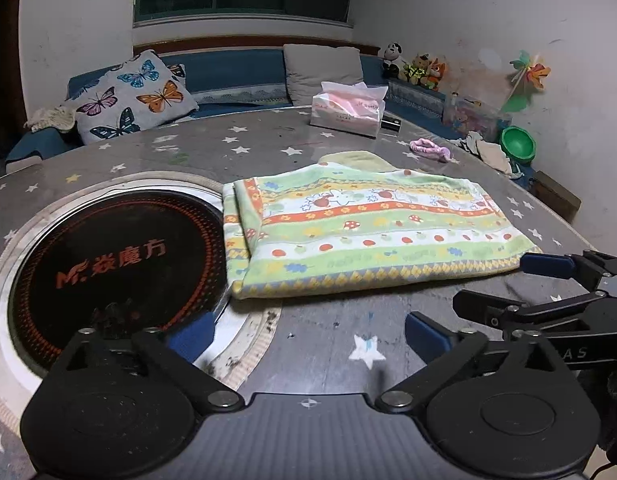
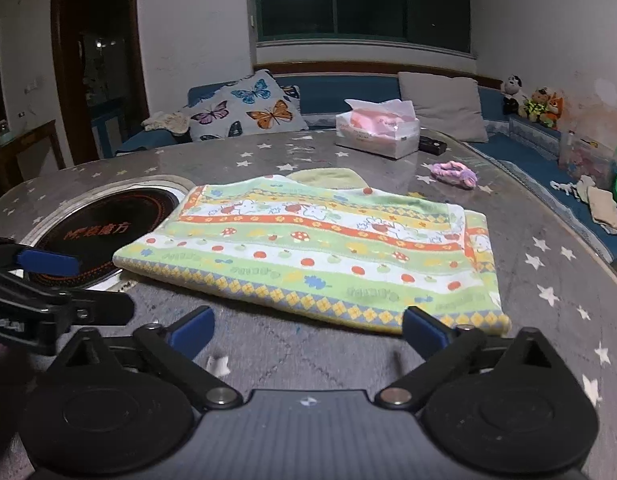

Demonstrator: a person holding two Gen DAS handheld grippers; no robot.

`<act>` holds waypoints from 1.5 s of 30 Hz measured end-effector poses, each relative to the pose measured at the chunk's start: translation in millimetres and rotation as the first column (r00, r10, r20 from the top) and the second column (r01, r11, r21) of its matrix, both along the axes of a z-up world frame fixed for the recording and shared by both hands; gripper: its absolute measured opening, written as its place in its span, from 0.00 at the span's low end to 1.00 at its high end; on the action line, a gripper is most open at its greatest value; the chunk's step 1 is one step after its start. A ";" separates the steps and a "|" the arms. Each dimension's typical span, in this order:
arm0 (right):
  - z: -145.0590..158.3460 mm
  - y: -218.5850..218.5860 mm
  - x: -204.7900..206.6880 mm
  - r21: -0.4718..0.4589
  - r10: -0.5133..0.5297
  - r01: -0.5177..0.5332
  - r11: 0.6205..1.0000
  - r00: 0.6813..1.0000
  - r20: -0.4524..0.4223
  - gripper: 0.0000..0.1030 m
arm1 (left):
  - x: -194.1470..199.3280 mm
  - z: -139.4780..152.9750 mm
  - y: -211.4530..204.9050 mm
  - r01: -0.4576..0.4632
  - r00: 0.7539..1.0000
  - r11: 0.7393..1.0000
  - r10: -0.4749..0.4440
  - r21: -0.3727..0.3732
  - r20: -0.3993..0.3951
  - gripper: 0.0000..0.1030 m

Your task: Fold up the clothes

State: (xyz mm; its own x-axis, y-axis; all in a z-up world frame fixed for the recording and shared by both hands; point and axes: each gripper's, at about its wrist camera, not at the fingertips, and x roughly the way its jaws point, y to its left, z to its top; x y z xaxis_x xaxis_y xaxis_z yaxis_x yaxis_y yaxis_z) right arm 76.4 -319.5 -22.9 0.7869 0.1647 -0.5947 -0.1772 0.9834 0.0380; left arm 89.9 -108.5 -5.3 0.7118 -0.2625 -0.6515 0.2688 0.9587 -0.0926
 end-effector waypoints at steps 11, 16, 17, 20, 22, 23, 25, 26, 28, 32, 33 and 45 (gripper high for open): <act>-4.7 3.0 -13.6 0.012 -0.041 0.041 0.999 0.999 -0.022 1.00 | -18.3 -5.6 6.2 -0.018 1.000 1.000 0.018 0.009 -0.025 1.00; -4.2 5.8 -18.2 0.014 -0.049 0.050 0.999 0.999 -0.021 1.00 | -24.1 -7.6 6.3 -0.023 0.999 1.000 0.023 0.016 -0.035 1.00; -4.2 6.4 -19.4 0.016 -0.050 0.050 0.999 0.999 -0.022 1.00 | -25.4 -7.8 6.0 -0.022 0.999 1.000 0.022 0.019 -0.035 1.00; -4.9 8.8 -22.7 0.010 -0.052 0.052 0.999 0.998 -0.025 1.00 | -29.2 -7.3 5.1 -0.017 0.999 1.000 0.018 0.026 -0.030 1.00; -5.8 9.5 -24.5 0.008 -0.053 0.054 0.999 0.998 -0.029 1.00 | -31.2 -6.9 4.3 -0.015 0.999 0.999 0.016 0.028 -0.027 1.00; -6.3 9.7 -25.3 0.009 -0.054 0.054 0.998 0.998 -0.031 1.00 | -32.3 -6.7 3.9 -0.013 1.000 0.999 0.014 0.029 -0.026 1.00; -6.7 9.5 -26.7 0.010 -0.054 0.054 0.998 0.998 -0.033 1.00 | -34.3 -6.6 3.1 -0.010 1.000 0.999 0.011 0.031 -0.025 1.00; -6.8 9.5 -27.9 0.010 -0.054 0.054 0.998 0.998 -0.034 1.00 | -35.3 -6.5 2.7 -0.008 1.000 0.999 0.009 0.033 -0.024 1.00; -6.5 9.4 -29.5 0.013 -0.055 0.056 0.998 0.998 -0.034 1.00 | -37.2 -6.4 1.6 -0.004 1.000 0.999 0.005 0.035 -0.023 1.00; -6.5 9.3 -31.8 0.021 -0.059 0.060 0.998 0.998 -0.035 1.00 | -39.9 -6.8 -0.7 0.003 1.000 0.999 -0.002 0.036 -0.024 1.00; -6.7 9.3 -32.2 0.022 -0.060 0.061 0.998 0.998 -0.036 1.00 | -40.5 -7.0 -1.3 0.005 1.000 0.999 -0.004 0.037 -0.024 1.00; -8.3 12.3 -36.6 0.023 -0.053 0.054 0.998 0.998 -0.046 1.00 | -47.0 -6.0 -5.6 0.018 1.000 0.999 -0.017 0.046 -0.020 1.00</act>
